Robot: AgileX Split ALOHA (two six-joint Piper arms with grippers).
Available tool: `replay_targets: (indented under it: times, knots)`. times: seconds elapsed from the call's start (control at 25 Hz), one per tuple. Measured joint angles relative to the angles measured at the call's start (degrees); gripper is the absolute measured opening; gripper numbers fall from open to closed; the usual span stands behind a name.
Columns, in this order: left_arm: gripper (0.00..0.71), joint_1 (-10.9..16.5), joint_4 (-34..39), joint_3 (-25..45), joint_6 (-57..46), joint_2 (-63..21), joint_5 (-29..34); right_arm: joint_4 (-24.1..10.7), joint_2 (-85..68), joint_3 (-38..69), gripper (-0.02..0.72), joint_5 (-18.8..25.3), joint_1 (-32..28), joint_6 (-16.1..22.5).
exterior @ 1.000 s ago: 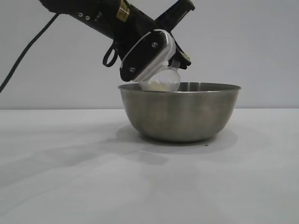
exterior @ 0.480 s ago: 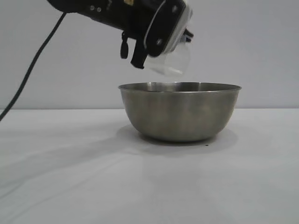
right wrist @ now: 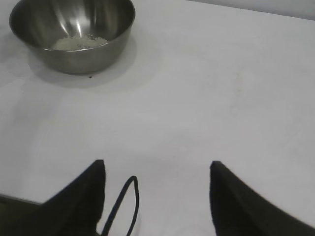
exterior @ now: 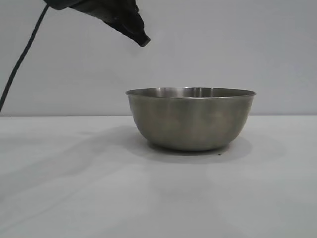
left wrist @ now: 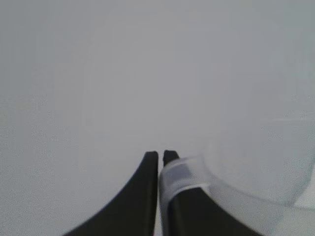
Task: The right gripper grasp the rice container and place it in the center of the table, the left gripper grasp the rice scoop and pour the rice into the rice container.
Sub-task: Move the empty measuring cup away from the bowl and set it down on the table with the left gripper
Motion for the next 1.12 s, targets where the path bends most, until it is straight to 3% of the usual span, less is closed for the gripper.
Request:
replay_targets:
  times: [0.2, 0.4, 0.52, 0.72, 0.92, 1.12]
  knots:
    - [0.000, 5.6, -1.0, 0.0, -16.9, 0.0, 11.3, 0.0, 0.0, 0.0, 0.449, 0.0, 0.0, 0.0]
    - [0.000, 11.3, 10.7, 0.0, -33.8, 0.0, 21.2, -0.8, 0.0, 0.0, 0.449, 0.0, 0.0, 1.3]
    - [0.000, 13.4, 17.6, 0.8, -42.6, 0.0, 22.6, -1.5, 0.0, 0.0, 0.449, 0.0, 0.0, 2.0]
    - [0.000, 14.6, 24.2, 9.4, -47.7, -0.1, 15.0, -1.5, 0.0, 0.0, 0.449, 0.0, 0.0, 2.4]
    - [0.000, 14.6, 25.4, 18.4, -48.9, -0.1, 3.9, -1.5, 0.0, 0.0, 0.449, 0.0, 0.0, 2.6]
    - [0.000, 15.2, 25.7, 22.9, -50.8, -0.3, -2.7, -1.5, 0.0, 0.0, 0.449, 0.0, 0.0, 2.6]
